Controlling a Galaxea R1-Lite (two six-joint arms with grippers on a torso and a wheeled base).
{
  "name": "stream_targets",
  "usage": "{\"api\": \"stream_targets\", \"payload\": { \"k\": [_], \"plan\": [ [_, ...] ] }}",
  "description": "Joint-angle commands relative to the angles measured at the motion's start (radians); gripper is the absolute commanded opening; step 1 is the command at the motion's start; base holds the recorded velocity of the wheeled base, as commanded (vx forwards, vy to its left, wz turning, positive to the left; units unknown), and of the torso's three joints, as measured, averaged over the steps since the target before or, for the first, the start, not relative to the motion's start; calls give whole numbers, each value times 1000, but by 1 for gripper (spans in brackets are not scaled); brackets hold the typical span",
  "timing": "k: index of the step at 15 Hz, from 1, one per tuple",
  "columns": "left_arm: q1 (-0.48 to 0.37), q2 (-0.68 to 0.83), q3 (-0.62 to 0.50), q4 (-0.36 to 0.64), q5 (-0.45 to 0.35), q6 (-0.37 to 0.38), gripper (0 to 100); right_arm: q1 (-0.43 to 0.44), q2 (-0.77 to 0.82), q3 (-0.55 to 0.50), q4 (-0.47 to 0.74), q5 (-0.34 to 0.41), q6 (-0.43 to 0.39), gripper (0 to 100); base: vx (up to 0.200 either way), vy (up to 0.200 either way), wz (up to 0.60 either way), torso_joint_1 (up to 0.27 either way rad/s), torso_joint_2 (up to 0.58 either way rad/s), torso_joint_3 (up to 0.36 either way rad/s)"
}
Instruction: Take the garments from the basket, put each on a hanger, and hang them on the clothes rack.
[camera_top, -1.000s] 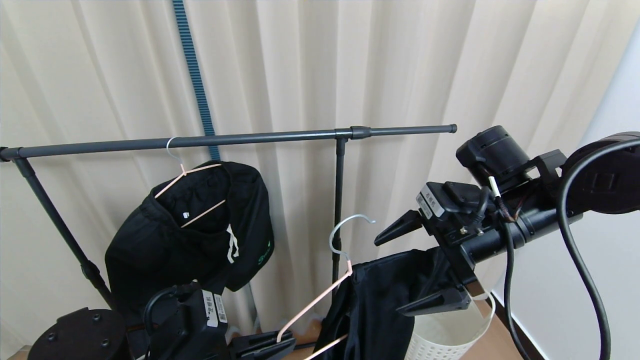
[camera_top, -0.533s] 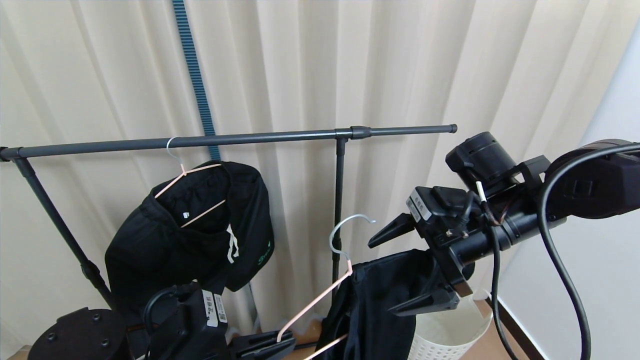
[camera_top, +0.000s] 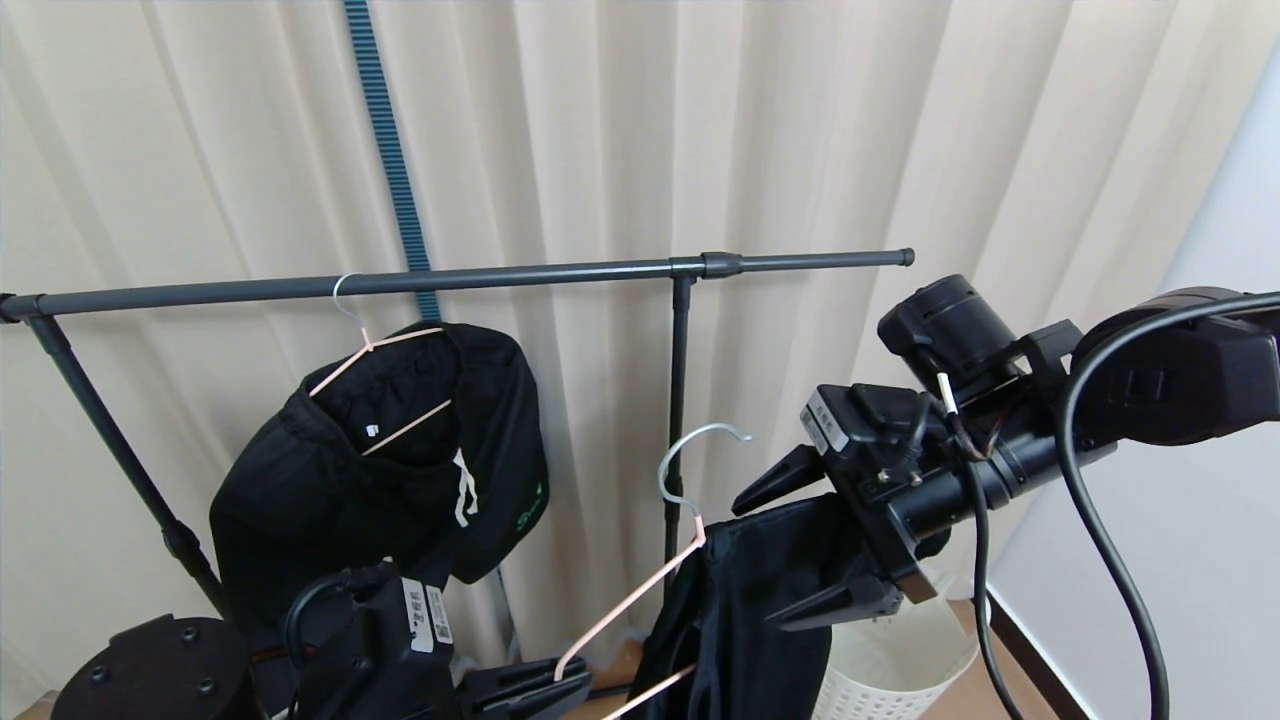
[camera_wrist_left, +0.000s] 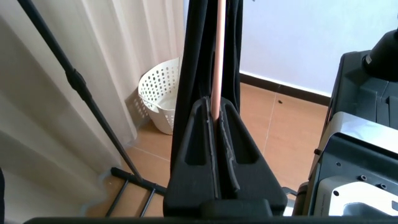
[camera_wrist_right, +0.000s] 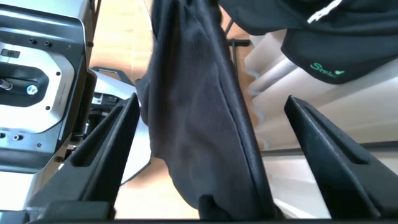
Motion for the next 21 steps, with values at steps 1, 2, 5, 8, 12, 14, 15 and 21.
{"api": "stream_targets", "payload": {
  "k": [1,2,5,8,12,14,15,21],
  "plan": [
    [0,1,0,-3,-1,0,0,2,2,1,0,0,1,0,0,0,0,0,0,0],
    [0,1,0,-5,-1,0,0,2,2,1,0,1,1,0,0,0,0,0,0,0],
    [0,1,0,-5,-1,0,0,2,-4,7,0,1,0,0,0,0,0,0,0,0],
    [1,9,0,-5,-1,0,0,2,-10,11,1,1,0,0,0,0,0,0,0,0],
    [6,17,0,-14,1,-8,100,2,-20,10,0,0,0,0,0,0,0,0,0,0],
    [48,47,0,-22,3,-9,100,0,-21,8,0,-8,1,0,0,0,0,0,0,0],
    [86,69,0,-34,4,-19,100,-4,-26,2,-3,-11,6,0,0,0,0,0,0,0],
    [215,92,-64,-62,12,-134,100,-47,-39,2,-149,-180,56,0,0,0,0,0,0,0]
  ]
}}
